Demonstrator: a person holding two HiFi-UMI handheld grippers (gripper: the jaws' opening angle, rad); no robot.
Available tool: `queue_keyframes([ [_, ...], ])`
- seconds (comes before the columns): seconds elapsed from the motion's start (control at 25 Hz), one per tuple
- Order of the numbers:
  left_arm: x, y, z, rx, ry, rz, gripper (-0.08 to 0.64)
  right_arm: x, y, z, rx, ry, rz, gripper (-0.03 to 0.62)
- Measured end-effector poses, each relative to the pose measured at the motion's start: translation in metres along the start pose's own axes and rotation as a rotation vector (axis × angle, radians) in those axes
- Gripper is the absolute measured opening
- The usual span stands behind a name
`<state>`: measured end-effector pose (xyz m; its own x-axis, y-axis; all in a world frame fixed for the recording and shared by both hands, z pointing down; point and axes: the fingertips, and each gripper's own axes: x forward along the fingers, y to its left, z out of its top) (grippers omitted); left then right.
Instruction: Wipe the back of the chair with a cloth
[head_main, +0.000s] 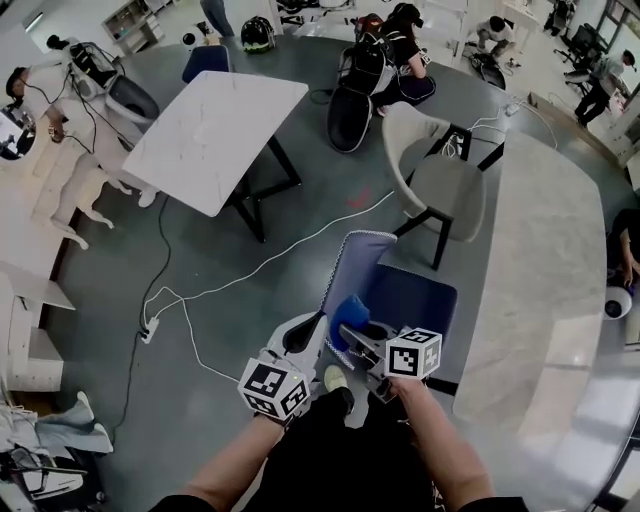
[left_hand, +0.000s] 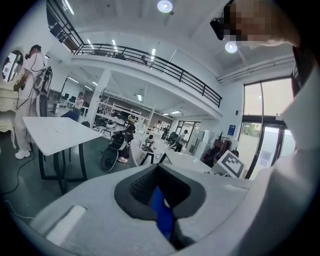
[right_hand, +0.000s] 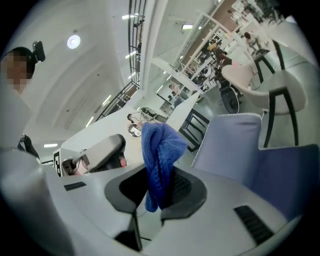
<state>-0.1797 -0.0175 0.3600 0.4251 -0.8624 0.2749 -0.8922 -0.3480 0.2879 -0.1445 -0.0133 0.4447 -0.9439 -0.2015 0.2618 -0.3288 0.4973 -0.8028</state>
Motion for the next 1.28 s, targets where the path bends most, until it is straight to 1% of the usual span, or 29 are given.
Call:
queue_keyframes([
  [0.2,-0.003,-0.009,0.031,-0.001,-0.043,-0.006,0.008,-0.019,0.040,0.037,-0.160,-0.060,-0.036,0.080],
  [0.48,-0.013,-0.026,0.072,0.011,-0.076,-0.029,0.008,-0.044,0.090,0.078,-0.309,-0.140,-0.082,0.080],
  [0.68,-0.021,-0.037,0.107,0.046,-0.108,-0.042,0.008,-0.059,0.128,0.115,-0.416,-0.209,-0.100,0.080],
  [0.8,-0.028,-0.041,0.128,0.062,-0.136,-0.041,0.008,-0.063,0.150,0.128,-0.480,-0.230,-0.105,0.080],
  [0.96,-0.030,-0.044,0.150,0.100,-0.151,-0.042,0.008,-0.071,0.175,0.146,-0.540,-0.257,-0.092,0.080],
  [1.16,-0.033,-0.047,0.168,0.094,-0.176,-0.052,0.008,-0.074,0.188,0.161,-0.585,-0.271,-0.089,0.080],
  [1.28,-0.034,-0.050,0.177,0.106,-0.190,-0.051,0.008,-0.078,0.190,0.166,-0.597,-0.280,-0.093,0.080],
])
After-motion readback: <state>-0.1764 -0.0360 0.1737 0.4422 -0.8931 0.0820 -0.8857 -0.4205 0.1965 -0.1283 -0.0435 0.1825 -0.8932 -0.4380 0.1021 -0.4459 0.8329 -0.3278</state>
